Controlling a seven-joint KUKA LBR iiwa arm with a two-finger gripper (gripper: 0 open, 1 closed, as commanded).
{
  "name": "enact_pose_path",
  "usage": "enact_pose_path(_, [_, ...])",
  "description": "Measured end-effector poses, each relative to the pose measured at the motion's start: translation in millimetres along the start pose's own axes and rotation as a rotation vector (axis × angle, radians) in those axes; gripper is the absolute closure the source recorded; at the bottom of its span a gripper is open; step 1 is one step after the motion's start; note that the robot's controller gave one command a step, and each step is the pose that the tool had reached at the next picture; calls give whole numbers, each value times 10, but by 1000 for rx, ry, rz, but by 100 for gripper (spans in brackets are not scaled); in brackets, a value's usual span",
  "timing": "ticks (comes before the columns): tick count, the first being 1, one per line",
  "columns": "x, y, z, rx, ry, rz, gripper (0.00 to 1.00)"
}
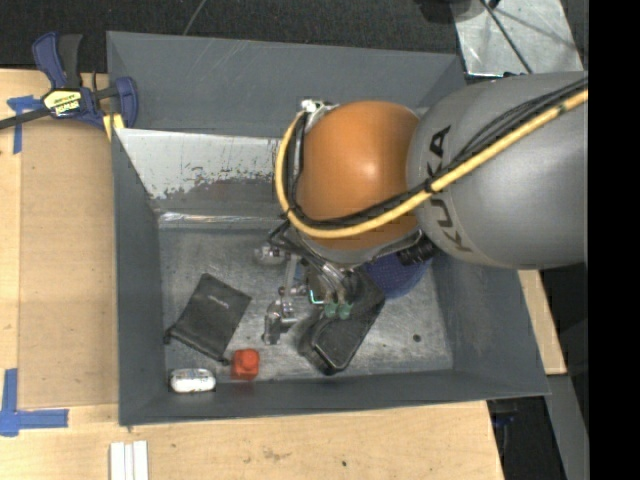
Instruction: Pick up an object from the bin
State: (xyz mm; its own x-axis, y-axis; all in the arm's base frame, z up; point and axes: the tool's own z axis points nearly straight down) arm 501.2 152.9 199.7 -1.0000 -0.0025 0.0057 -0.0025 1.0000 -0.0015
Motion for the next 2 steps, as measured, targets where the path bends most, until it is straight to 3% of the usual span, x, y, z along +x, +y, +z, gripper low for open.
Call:
enact_pose_path(1, [-235, 660, 1275, -2, -12, -89, 0])
enact_pose_path(2, [-291, 667, 1213, -10, -32, -82, 100])
